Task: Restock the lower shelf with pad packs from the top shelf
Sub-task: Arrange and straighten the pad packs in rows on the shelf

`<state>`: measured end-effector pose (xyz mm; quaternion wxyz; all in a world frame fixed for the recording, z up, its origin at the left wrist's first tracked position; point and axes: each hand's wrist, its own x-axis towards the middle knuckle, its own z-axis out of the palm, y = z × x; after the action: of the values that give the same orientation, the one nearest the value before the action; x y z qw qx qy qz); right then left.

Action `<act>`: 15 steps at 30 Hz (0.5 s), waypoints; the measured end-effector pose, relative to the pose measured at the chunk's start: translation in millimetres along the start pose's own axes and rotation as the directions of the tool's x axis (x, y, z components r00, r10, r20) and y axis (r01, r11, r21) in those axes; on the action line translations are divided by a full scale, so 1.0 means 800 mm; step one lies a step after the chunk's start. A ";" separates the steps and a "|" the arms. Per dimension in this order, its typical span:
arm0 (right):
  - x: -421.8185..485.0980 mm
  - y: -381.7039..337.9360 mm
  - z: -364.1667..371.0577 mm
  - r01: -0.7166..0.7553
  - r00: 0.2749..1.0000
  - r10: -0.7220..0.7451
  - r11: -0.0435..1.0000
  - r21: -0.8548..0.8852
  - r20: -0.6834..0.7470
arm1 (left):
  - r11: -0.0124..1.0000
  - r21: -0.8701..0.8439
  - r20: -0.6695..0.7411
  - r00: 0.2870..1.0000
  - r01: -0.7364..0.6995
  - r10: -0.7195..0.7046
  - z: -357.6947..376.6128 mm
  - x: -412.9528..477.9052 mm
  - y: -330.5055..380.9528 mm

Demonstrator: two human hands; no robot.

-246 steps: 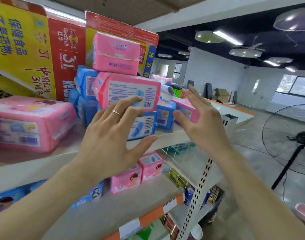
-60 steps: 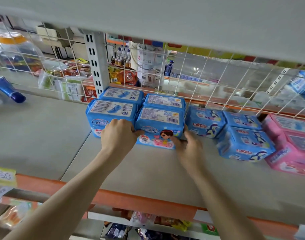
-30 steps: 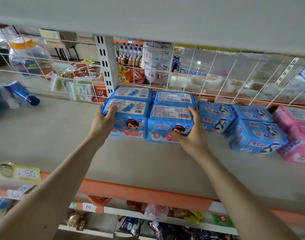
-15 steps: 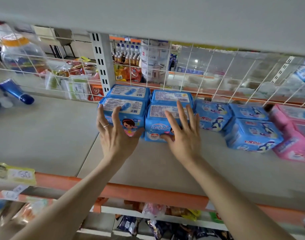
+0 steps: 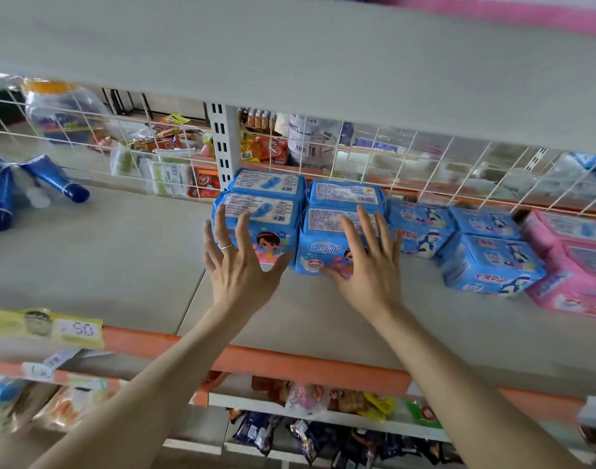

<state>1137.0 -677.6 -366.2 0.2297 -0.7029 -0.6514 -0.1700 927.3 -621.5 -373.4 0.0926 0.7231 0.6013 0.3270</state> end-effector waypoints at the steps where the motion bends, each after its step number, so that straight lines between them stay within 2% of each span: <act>1: -0.003 -0.004 -0.006 -0.005 1.000 0.006 1.000 -0.016 0.024 | 0.999 0.009 0.000 0.999 -0.038 0.038 -0.005 -0.006 -0.002; 6: -0.020 -0.038 -0.043 -0.070 0.996 0.070 0.997 -0.018 0.058 | 0.966 0.069 0.035 0.968 -0.250 0.248 -0.030 -0.032 -0.003; 12: -0.050 -0.088 -0.086 -0.092 0.996 0.093 0.996 -0.008 0.015 | 0.929 0.039 0.186 0.916 -0.368 0.356 -0.082 -0.050 -0.007; 15: -0.062 -0.108 -0.104 -0.110 0.994 0.110 0.994 0.017 0.017 | 0.901 0.055 0.205 0.888 -0.430 0.411 -0.112 -0.057 -0.012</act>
<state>1051.3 -760.4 -314.7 0.2397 -0.7370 -0.6149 -0.1457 864.4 -684.6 -326.0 0.0400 0.8674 0.4344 0.2394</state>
